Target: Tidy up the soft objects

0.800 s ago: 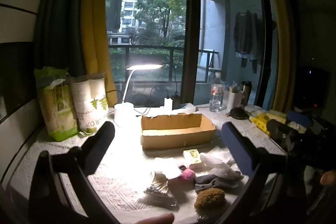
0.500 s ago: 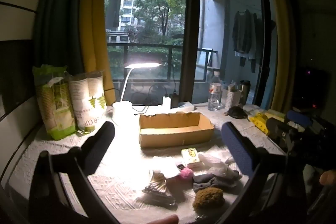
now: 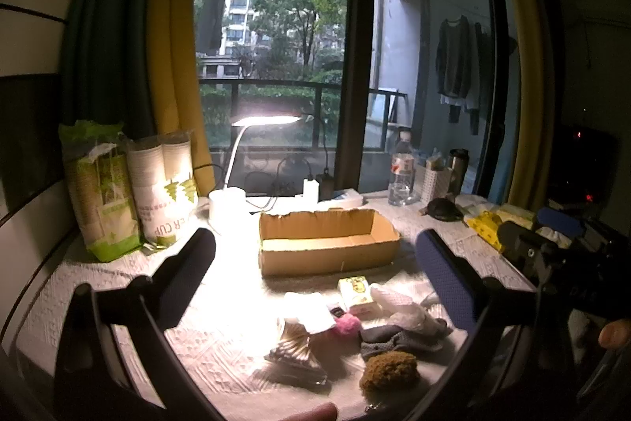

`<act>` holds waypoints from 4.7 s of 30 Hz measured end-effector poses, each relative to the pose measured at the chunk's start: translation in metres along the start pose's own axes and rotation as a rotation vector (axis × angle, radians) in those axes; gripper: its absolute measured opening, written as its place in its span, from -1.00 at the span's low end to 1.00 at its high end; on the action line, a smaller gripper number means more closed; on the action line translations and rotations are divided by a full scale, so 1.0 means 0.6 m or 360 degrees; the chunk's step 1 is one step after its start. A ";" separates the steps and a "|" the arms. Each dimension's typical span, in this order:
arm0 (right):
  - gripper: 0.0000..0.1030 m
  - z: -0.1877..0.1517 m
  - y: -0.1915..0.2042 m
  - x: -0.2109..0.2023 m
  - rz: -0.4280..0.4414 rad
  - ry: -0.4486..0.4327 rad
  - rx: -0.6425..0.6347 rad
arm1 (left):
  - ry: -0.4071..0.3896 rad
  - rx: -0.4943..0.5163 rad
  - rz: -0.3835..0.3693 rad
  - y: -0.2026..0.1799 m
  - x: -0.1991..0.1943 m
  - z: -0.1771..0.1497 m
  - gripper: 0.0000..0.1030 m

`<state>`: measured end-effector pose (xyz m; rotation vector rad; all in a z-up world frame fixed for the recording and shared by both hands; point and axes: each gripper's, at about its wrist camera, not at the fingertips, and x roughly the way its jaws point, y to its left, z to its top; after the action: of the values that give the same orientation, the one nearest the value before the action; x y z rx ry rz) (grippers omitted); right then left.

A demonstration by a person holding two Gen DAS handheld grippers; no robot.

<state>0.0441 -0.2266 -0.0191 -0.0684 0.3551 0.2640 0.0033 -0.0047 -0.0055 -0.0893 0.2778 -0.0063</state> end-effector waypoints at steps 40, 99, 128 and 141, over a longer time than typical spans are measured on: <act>0.72 -0.001 0.002 0.001 0.0004 0.0000 0.0005 | 0.0004 -0.0015 0.0001 0.001 -0.003 -0.002 0.99; 0.72 -0.068 -0.060 0.175 -0.0060 0.0418 0.0076 | 0.0543 -0.0066 0.0064 0.026 0.201 -0.101 0.97; 0.72 -0.176 -0.032 0.269 0.0245 0.0753 0.0108 | 0.0976 0.0035 0.0097 0.045 0.302 -0.224 0.68; 0.06 -0.166 -0.028 0.254 0.0284 0.0714 0.0093 | 0.0981 0.0022 0.0025 0.043 0.286 -0.221 -0.04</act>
<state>0.1527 -0.2168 -0.1655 -0.0375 0.8168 0.4152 0.1318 0.0060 -0.1817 -0.0697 0.8945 -0.0205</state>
